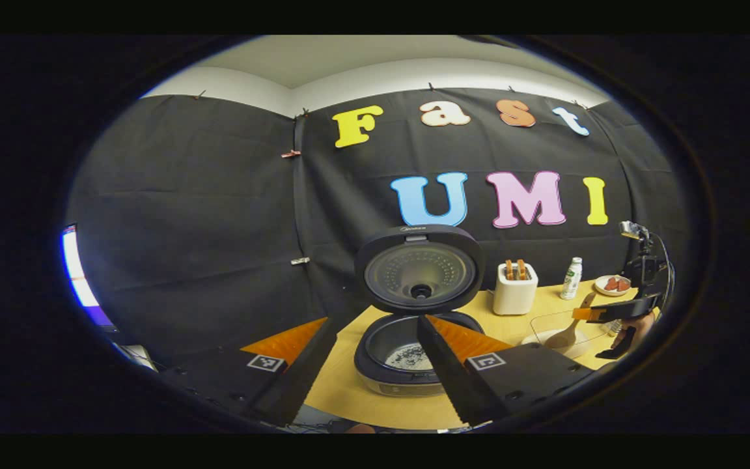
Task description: Close the left gripper, press the button to open the rice cooker; take a wooden spoon from the chopstick holder with the right hand, scoop a spoonful of rice and pour it into the rice cooker, then put the wooden spoon back into the chopstick holder.
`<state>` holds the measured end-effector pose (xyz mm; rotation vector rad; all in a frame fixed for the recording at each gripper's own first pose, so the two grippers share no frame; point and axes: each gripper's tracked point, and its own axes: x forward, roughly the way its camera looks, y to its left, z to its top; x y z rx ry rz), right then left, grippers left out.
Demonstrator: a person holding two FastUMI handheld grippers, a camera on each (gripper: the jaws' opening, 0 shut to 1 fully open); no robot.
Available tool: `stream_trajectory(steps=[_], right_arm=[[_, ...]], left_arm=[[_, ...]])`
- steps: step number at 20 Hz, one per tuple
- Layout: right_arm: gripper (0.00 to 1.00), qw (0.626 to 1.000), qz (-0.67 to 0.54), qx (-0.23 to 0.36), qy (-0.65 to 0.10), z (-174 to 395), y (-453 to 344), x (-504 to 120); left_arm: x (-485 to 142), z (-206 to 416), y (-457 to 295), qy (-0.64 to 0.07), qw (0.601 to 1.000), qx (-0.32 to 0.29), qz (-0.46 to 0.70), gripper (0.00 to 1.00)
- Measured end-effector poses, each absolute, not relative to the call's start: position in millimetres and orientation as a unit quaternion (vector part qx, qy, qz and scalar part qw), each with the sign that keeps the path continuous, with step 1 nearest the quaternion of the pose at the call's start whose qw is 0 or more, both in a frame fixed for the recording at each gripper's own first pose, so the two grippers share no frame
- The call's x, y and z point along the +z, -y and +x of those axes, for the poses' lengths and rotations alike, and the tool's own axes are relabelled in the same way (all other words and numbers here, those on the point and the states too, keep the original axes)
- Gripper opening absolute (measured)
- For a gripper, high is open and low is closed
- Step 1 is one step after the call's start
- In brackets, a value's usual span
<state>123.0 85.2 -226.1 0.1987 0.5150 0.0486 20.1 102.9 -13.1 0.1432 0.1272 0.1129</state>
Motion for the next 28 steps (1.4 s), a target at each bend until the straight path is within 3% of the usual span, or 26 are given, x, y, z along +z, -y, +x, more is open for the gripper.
stream_trajectory(steps=[13,28], right_arm=[[0.13,0.927,0.261,-0.044,-0.267,117,-84,-225],[0.12,0.910,0.346,-0.099,-0.207,120,-44,-184]], left_arm=[[-15,10,-124,-0.059,0.994,0.047,0.081,0.87],[-9,1,-122,-0.046,0.994,0.036,0.093,0.87]])
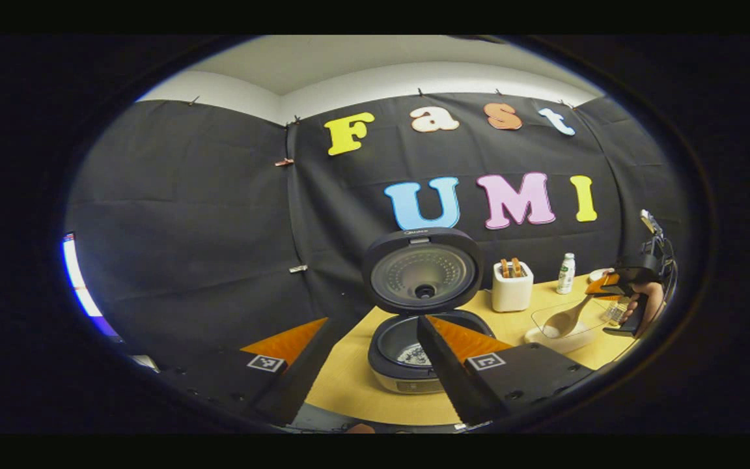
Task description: Close the left gripper, press the button to open the rice cooker; take a wooden spoon from the chopstick holder with the right hand, scoop a spoonful of rice and pour it into the rice cooker, then put the wooden spoon back into the chopstick holder.
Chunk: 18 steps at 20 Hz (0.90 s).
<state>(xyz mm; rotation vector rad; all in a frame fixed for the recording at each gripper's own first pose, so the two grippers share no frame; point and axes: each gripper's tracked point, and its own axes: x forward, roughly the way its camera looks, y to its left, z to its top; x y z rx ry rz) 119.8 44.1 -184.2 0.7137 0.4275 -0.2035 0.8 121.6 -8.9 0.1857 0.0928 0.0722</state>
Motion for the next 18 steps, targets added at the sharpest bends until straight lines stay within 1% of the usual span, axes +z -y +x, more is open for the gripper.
stream_trajectory(steps=[7,11,18], right_arm=[[0.13,0.908,0.366,-0.077,-0.187,124,-59,-148],[0.13,0.908,0.374,-0.041,-0.184,129,-89,-123],[0.13,0.911,0.363,0.024,-0.196,136,-161,-99]], left_arm=[[-7,4,-121,-0.042,0.995,0.034,0.087,0.87],[-6,4,-125,-0.039,0.995,0.038,0.083,0.87],[-9,3,-145,-0.041,0.995,0.060,0.062,0.87]])
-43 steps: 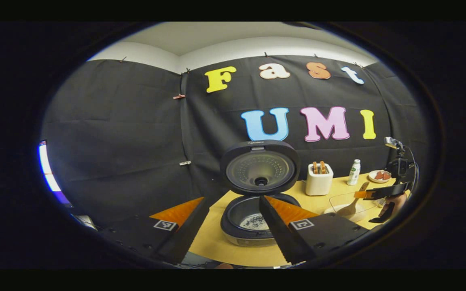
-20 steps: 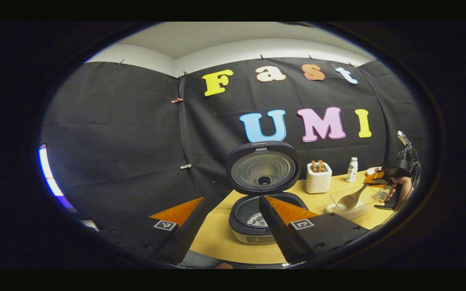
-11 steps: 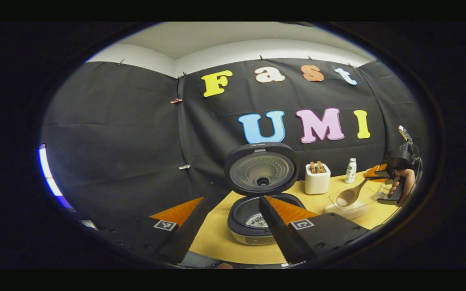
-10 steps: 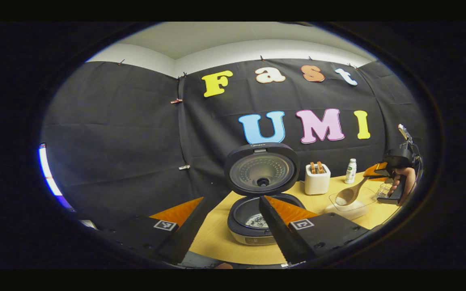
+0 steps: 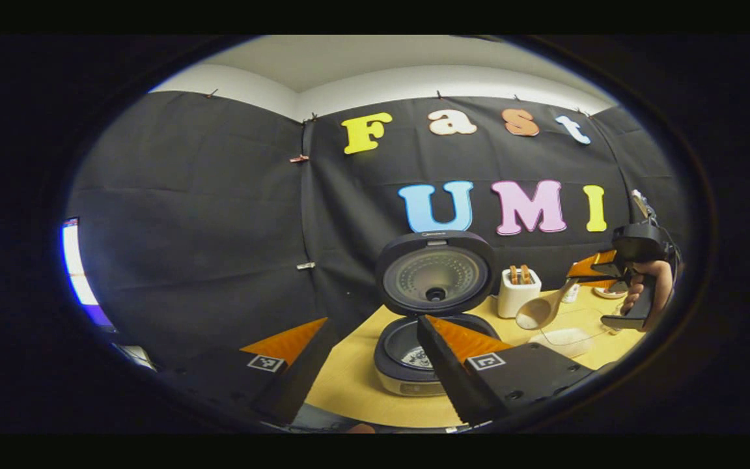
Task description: Close the left gripper, press the button to open the rice cooker; take a wooden spoon from the chopstick holder with the right hand, scoop a spoonful of rice and pour it into the rice cooker, then put the wooden spoon back into the chopstick holder.
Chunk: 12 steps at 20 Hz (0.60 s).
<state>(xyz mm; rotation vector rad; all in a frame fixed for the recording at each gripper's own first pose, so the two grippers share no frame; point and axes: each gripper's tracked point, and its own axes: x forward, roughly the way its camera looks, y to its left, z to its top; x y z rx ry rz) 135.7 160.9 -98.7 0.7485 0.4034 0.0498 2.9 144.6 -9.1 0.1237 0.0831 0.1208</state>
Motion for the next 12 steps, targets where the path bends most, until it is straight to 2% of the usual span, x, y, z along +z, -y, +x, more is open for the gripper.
stream_trajectory(steps=[12], right_arm=[[0.13,0.933,0.252,0.144,-0.215,123,-279,-91]], left_arm=[[-6,-2,-154,-0.033,0.995,0.070,0.063,0.87]])
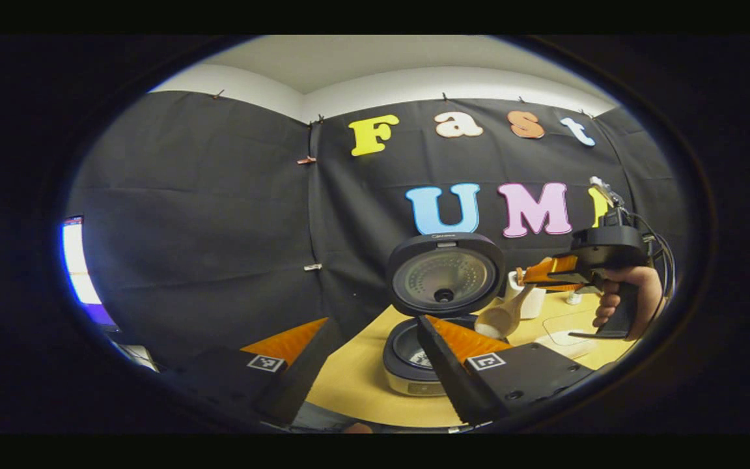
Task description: Close the left gripper, press the button to open the rice cooker; take a wooden spoon from the chopstick holder with the right hand, scoop a spoonful of rice and pour it into the rice cooker, then put the wooden spoon back into the chopstick holder.
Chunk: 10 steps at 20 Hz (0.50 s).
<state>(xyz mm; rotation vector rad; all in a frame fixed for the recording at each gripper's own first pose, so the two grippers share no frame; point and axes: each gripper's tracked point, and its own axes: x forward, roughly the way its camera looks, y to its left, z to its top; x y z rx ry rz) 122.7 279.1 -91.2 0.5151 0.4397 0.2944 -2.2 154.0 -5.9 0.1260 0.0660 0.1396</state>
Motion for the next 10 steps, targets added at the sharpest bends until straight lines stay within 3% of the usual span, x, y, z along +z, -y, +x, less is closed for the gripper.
stream_trajectory(steps=[10], right_arm=[[0.12,0.950,0.110,0.238,-0.168,100,-325,-85]], left_arm=[[-12,3,-166,-0.041,0.992,0.101,0.056,0.87]])
